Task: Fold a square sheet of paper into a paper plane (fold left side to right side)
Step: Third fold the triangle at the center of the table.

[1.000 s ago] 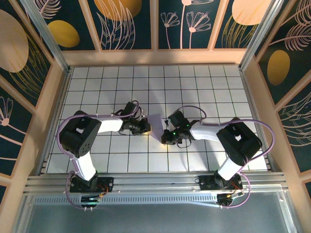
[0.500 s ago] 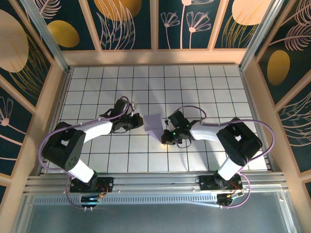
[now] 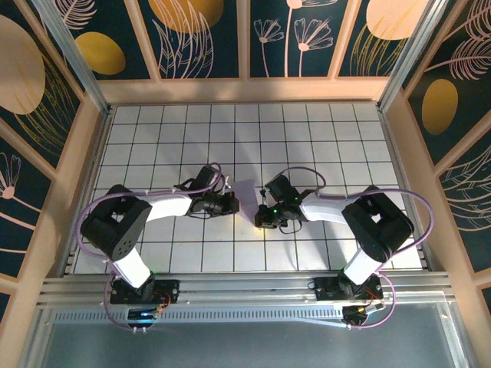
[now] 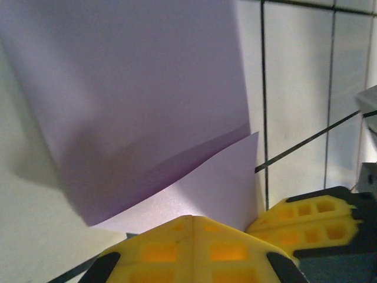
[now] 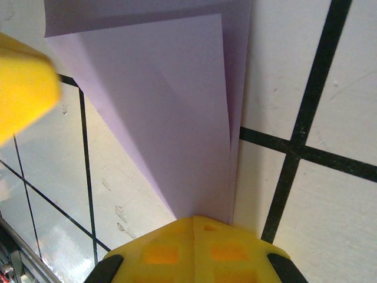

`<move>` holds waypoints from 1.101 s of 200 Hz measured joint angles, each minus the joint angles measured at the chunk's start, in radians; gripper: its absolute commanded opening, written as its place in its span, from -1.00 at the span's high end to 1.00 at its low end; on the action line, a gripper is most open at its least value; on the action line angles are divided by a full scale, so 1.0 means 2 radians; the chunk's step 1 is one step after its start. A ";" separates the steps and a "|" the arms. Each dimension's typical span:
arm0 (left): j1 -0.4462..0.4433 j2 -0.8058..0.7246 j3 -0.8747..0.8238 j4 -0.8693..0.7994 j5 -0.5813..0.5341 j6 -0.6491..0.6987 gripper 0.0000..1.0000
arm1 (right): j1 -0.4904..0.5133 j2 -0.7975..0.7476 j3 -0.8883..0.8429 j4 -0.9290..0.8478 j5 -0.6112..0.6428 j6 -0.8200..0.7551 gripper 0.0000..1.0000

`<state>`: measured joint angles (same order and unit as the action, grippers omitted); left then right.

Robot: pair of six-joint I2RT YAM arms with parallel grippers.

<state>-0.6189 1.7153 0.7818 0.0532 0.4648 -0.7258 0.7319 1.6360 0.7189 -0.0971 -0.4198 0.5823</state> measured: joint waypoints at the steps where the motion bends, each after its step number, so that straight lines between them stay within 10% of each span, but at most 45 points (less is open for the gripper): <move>1: 0.000 0.002 0.001 0.000 0.000 0.000 0.89 | 0.000 0.000 0.000 0.000 0.000 0.000 1.00; 220: -0.002 0.036 0.023 -0.008 -0.006 0.017 0.99 | 0.000 0.044 0.063 0.012 -0.015 0.002 1.00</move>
<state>-0.6231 1.7870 0.8288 0.0368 0.4522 -0.6914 0.7322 1.7241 0.8444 -0.0723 -0.4496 0.5861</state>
